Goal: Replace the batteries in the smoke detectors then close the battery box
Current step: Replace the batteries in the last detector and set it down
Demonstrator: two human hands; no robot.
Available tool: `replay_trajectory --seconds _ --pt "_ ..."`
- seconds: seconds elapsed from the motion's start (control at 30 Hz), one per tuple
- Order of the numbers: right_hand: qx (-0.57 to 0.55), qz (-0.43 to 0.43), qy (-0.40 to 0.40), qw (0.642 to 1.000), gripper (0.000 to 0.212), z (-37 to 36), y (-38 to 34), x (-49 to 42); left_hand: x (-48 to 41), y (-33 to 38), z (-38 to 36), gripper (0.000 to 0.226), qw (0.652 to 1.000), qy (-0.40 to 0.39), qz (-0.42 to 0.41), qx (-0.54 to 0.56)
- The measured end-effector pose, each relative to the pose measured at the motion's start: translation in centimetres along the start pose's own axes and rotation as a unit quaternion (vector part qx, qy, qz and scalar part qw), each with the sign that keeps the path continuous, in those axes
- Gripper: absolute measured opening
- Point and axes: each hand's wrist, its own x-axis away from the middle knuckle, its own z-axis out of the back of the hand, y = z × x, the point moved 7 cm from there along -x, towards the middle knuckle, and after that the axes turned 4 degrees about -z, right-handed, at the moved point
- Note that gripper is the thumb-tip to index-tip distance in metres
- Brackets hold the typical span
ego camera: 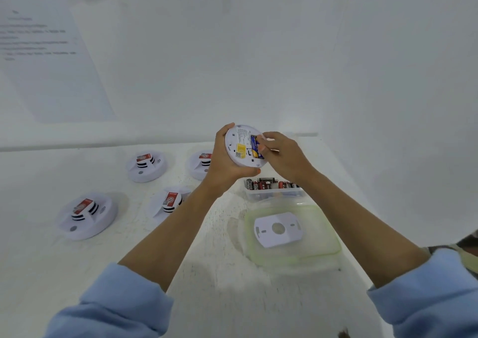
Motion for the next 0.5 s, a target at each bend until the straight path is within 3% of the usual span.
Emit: replay_trajectory --seconds 0.2,0.27,0.33,0.4,0.5 --pt "-0.177 -0.076 -0.095 0.977 0.036 -0.3 0.7 2.9 2.5 0.9 0.5 0.101 1.0 -0.016 -0.012 -0.01" --pt "-0.188 -0.087 -0.101 0.973 0.044 0.2 1.2 4.1 3.8 1.1 0.6 0.1 1.0 -0.021 -0.005 -0.009" --pt "-0.144 -0.084 -0.112 0.98 0.044 0.9 1.3 5.4 4.9 1.5 0.7 0.101 1.0 -0.019 -0.005 -0.016" --pt "-0.052 -0.081 -0.172 0.981 0.039 0.9 1.5 7.2 6.1 1.8 0.7 0.104 1.0 -0.012 0.002 -0.02" --pt "0.115 -0.078 -0.278 0.951 0.046 -0.6 2.3 9.9 7.8 2.4 0.6 0.104 0.999 -0.007 0.009 -0.033"
